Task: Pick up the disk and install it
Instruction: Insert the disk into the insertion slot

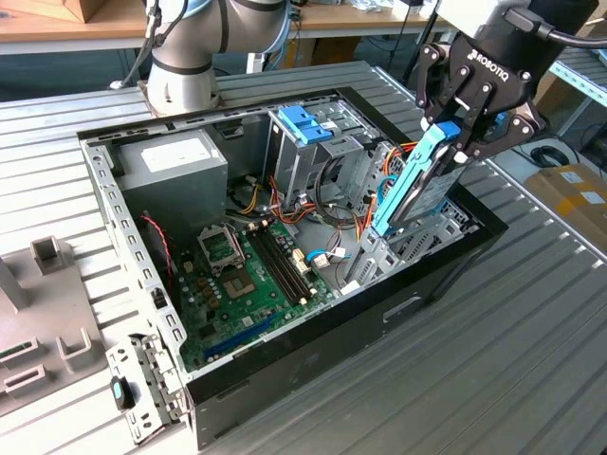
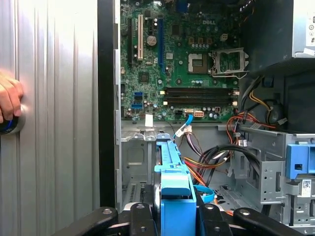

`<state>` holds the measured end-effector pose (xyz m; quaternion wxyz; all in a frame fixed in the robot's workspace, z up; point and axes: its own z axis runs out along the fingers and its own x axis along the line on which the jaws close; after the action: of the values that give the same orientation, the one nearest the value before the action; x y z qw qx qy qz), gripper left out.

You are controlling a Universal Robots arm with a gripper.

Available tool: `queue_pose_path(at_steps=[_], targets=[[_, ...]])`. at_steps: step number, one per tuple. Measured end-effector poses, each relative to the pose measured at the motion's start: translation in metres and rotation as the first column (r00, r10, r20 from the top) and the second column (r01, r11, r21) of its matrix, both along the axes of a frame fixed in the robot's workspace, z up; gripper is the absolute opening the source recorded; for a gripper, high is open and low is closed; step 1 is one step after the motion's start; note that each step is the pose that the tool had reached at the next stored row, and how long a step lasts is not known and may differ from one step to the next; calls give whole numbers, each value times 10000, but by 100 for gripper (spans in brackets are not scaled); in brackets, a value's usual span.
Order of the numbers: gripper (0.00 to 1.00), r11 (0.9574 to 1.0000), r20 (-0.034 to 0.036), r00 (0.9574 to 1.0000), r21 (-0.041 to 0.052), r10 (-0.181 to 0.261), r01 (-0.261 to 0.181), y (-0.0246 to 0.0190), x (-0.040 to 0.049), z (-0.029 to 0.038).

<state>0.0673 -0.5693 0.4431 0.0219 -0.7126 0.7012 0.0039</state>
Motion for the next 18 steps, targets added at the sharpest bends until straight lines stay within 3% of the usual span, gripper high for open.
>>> queue_pose_path(at_steps=[18], targets=[[37, 10000, 0, 10000, 1, 0, 0, 0, -1, -115]])
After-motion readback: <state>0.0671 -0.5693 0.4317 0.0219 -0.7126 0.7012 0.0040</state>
